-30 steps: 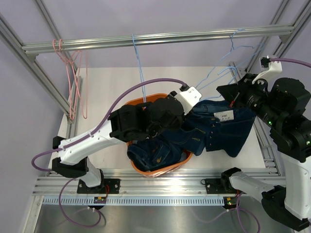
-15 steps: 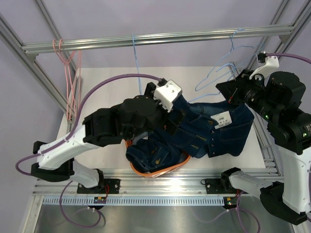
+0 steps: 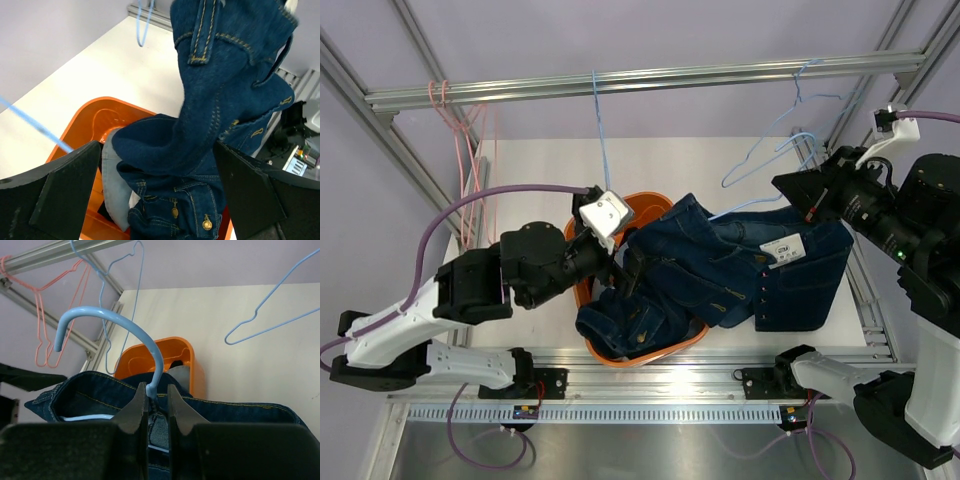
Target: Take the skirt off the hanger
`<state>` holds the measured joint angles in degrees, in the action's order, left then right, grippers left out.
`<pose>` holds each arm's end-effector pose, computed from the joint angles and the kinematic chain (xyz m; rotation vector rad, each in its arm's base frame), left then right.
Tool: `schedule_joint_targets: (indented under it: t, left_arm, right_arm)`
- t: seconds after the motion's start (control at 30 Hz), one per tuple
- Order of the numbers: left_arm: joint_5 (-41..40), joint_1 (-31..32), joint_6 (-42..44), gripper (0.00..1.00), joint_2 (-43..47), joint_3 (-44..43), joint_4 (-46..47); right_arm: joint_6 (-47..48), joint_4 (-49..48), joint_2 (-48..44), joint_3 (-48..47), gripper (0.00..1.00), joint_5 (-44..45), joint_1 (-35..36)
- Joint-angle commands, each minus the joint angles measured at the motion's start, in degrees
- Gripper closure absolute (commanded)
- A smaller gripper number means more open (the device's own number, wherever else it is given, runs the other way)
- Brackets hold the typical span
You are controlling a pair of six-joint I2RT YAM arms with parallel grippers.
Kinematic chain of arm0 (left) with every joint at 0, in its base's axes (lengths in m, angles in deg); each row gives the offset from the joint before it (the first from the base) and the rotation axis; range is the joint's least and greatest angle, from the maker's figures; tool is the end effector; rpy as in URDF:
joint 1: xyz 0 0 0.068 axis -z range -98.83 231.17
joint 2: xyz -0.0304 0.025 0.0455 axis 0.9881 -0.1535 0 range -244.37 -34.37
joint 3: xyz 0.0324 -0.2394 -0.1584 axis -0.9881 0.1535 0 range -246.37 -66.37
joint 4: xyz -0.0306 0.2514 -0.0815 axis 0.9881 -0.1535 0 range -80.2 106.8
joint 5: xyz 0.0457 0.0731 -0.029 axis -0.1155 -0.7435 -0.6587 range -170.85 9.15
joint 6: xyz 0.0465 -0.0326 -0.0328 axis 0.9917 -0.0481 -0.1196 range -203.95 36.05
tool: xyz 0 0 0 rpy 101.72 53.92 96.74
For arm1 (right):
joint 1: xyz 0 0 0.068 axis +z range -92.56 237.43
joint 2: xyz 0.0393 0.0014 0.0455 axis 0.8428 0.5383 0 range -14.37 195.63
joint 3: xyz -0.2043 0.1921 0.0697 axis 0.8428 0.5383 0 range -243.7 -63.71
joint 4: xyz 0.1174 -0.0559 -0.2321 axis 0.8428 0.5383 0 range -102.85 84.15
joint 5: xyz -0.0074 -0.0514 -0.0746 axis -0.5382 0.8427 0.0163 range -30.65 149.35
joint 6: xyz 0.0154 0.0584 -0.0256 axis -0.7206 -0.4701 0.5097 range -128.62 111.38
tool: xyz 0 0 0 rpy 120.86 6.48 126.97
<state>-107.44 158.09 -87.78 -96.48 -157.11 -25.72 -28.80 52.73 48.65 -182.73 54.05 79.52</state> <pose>0.0668 -0.1857 0.5051 0.8023 1.6403 -0.5875 0.0966 0.0445 0.5835 -0.0990 1.7753 0.6183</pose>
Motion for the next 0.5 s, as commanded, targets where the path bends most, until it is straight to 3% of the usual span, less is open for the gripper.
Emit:
schedule_joint_targets:
  t: [0.0, 0.17, 0.2, 0.3, 0.33, 0.47]
  left_arm:
    - [6.1, 0.2, 4.5, 0.01, 1.3, 3.3, 7.0]
    - [10.1, 0.2, 7.5, 0.01, 4.6, 7.8, 10.8]
    - [10.8, 0.2, 7.8, 0.05, 4.8, 7.9, 11.0]
    - [11.0, 0.2, 7.5, 0.3, 4.6, 7.5, 10.0]
    - [11.0, 0.2, 7.4, 0.46, 4.6, 7.5, 9.8]
    - [9.5, 0.2, 6.7, 0.79, 5.7, 7.8, 9.2]
  right_arm:
    - [-2.2, -2.5, 0.5, -4.5, 1.0, -6.4, 0.1]
    - [-3.2, -1.7, 0.1, -5.3, 1.0, -8.6, 0.1]
    - [-3.2, -1.6, 0.0, -5.3, 1.0, -8.7, 0.1]
    - [-3.0, -1.2, -0.2, -5.6, 1.0, -8.2, 0.2]
    - [-2.9, -0.9, -0.1, -5.6, 1.0, -7.9, 0.1]
    - [-1.9, 0.0, 0.2, -5.7, 1.0, -6.8, 0.1]
